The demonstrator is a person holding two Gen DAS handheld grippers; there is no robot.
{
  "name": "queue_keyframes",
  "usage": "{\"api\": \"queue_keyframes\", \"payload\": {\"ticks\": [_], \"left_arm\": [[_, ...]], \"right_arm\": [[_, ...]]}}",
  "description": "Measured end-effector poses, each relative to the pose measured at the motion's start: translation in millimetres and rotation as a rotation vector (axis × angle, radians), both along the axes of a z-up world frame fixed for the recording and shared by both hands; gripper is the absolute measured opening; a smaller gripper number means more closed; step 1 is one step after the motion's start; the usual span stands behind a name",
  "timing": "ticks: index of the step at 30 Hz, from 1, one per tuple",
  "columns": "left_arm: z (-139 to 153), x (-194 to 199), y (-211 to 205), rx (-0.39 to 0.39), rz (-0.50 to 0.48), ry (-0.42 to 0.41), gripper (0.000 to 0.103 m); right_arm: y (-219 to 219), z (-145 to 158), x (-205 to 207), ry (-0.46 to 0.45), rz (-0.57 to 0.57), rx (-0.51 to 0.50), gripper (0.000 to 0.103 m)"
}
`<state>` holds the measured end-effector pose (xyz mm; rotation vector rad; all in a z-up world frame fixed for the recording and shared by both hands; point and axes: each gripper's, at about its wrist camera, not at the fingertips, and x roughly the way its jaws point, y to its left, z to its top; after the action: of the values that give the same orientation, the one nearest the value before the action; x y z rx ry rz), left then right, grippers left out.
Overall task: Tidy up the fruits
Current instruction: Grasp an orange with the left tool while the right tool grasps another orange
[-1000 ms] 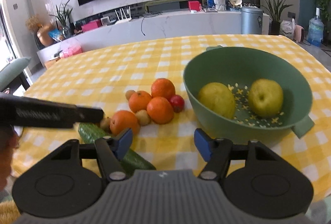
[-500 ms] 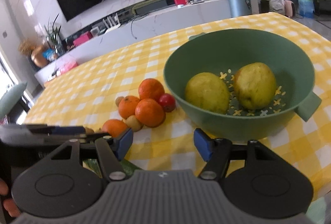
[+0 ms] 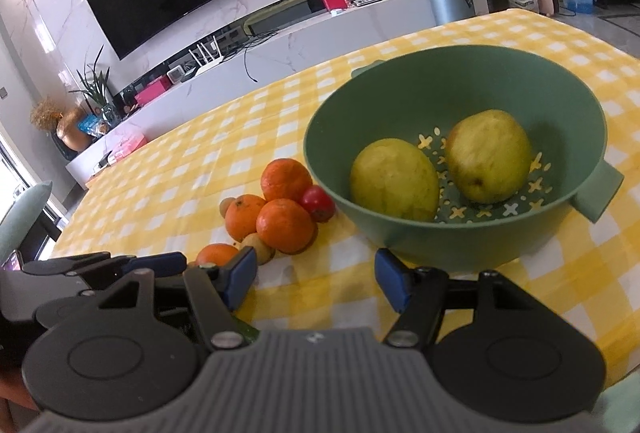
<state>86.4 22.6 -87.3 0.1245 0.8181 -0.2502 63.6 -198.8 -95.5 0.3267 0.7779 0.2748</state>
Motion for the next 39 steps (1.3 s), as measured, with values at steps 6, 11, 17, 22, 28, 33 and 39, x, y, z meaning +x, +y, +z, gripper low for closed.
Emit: {"api": "queue_keyframes", "payload": {"ticks": [6,11,17,22,28,33,39], "left_arm": [[-3,2,-6,0.031,-0.022,-0.03,0.076],[-4,4,-9,0.04,-0.028,-0.041,0.068],[-3,1,-12,0.038,-0.046,-0.033,0.052],[2,4,0,-0.024,0.028,-0.026,0.051],[8,7,23,-0.132,0.124,-0.015,0.051],[14,11,44,-0.244,0.205,-0.015,0.051],[15,13,50,-0.255,0.249,-0.041,0.051]], "right_arm": [[1,-1,1,0.002,-0.001,0.007,0.063],[1,-2,3,-0.004,0.002,0.034,0.063],[5,-7,9,0.006,0.003,0.064,0.064],[8,-6,9,0.002,0.011,0.057,0.064],[6,-8,15,0.01,-0.019,0.108,0.063],[10,-13,25,0.048,-0.051,0.159,0.063],[18,-24,40,0.097,-0.089,0.19,0.061]]}}
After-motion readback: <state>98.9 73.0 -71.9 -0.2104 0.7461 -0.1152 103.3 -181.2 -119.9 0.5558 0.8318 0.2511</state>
